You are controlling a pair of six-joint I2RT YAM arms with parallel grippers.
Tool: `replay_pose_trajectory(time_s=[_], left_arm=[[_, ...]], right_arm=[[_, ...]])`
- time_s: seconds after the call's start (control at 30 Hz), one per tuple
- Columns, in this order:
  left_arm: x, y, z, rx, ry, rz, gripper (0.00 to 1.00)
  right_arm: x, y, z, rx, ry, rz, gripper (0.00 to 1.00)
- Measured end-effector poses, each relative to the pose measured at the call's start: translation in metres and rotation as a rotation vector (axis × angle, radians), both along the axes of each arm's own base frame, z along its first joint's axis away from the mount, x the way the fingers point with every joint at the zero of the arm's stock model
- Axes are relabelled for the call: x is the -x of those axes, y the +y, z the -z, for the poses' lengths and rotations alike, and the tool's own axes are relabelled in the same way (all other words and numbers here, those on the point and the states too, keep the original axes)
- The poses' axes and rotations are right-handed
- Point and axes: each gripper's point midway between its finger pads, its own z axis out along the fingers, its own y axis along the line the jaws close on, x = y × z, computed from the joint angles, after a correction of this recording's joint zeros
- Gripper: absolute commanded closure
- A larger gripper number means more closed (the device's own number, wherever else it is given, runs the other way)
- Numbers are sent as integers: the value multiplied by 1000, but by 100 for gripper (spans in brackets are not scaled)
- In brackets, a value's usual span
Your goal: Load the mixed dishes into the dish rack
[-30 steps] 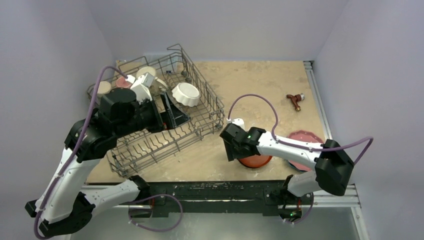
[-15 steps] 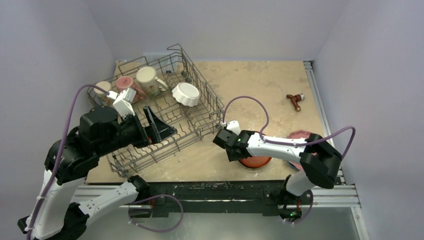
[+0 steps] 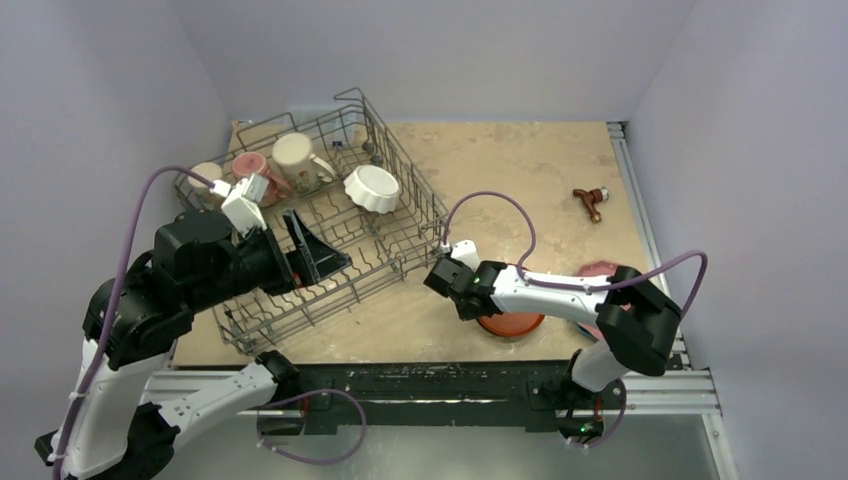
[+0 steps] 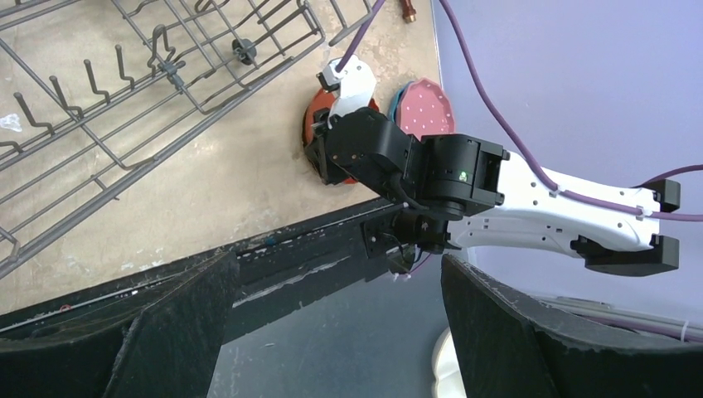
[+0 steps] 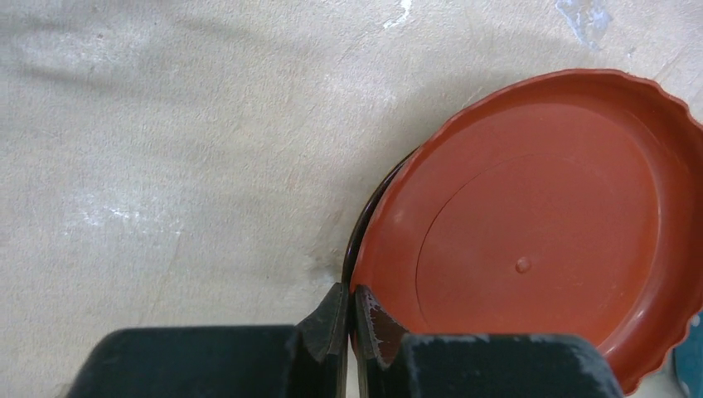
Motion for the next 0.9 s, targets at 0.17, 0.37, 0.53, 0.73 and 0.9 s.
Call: replay_pose_trajectory(time_s=[0.17,0.37,0.53,0.73,0.9], left_arm=[[-6,-5,0,-17,6,6,9],[-13,-13,4,-43,21,26,9],[-18,-20,2,-44,22,42,9],[-20,-21,4,-59,18,56,9],[-23,-24,-4,-61,-3,64,9]], right_arm=[[-2,-1,-13,-27,-30,4,100],[-3,0,-27,-67,-57,4,100],[1,3,-46,-137,-64,-7,100],[4,8,-99,-313,-134,-31,100],[-8,-4,-156,-417,-234,12,100]])
